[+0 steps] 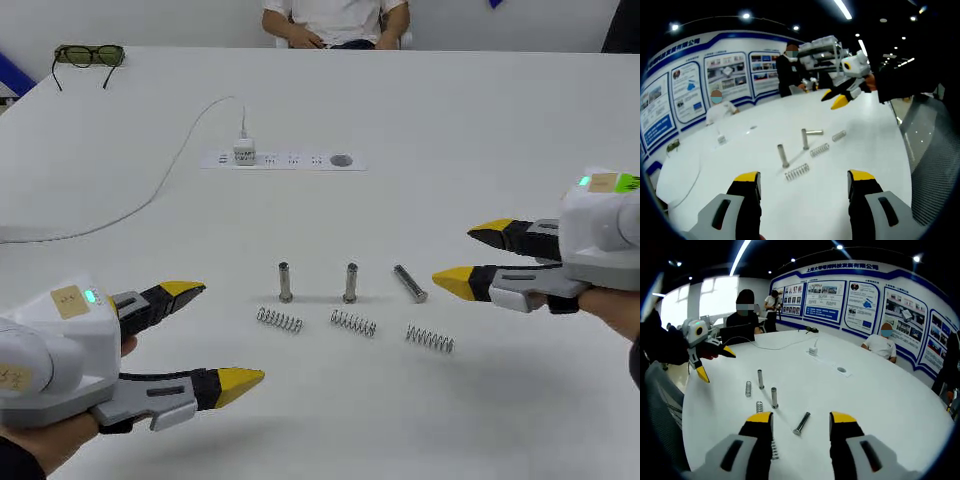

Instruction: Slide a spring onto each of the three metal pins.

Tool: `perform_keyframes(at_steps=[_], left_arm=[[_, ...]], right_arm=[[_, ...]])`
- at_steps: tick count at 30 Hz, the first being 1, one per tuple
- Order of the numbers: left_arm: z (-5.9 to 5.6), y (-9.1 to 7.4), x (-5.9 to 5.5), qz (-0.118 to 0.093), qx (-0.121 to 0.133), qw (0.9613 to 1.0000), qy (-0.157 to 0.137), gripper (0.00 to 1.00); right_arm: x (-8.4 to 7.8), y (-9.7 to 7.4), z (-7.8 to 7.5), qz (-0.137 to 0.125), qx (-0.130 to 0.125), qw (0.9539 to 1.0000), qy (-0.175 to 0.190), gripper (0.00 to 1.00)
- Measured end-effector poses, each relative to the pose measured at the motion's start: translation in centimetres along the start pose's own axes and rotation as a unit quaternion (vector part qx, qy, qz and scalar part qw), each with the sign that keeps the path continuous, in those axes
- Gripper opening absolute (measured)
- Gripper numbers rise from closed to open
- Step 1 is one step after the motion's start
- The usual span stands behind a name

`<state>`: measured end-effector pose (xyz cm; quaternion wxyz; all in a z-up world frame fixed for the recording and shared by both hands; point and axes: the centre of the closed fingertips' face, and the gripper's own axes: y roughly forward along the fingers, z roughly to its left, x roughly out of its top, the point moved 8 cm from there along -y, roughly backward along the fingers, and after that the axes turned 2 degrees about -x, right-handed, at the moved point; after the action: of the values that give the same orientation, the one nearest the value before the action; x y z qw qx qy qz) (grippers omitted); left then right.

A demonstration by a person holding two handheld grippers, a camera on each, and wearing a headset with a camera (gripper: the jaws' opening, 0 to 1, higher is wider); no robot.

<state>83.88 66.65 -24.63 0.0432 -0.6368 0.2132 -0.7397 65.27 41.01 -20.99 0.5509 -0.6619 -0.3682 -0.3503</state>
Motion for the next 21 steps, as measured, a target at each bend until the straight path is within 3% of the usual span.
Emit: perform_keyframes(at_steps=[7,21], left_arm=[[0.0,-0.2,-0.1,-0.005,0.004,1.0000,-0.002,0.72],[-0.1,-0.1,-0.5,-0.007,0.002,1.0000,-0.007,0.71]], right_arm=[[0.7,2.1,0.1,0.018,-0.002,0.9998,0.002,0.42],[-0.6,5.1,-0.9,0.067,-0.032,0.9962,0.047,0.34]])
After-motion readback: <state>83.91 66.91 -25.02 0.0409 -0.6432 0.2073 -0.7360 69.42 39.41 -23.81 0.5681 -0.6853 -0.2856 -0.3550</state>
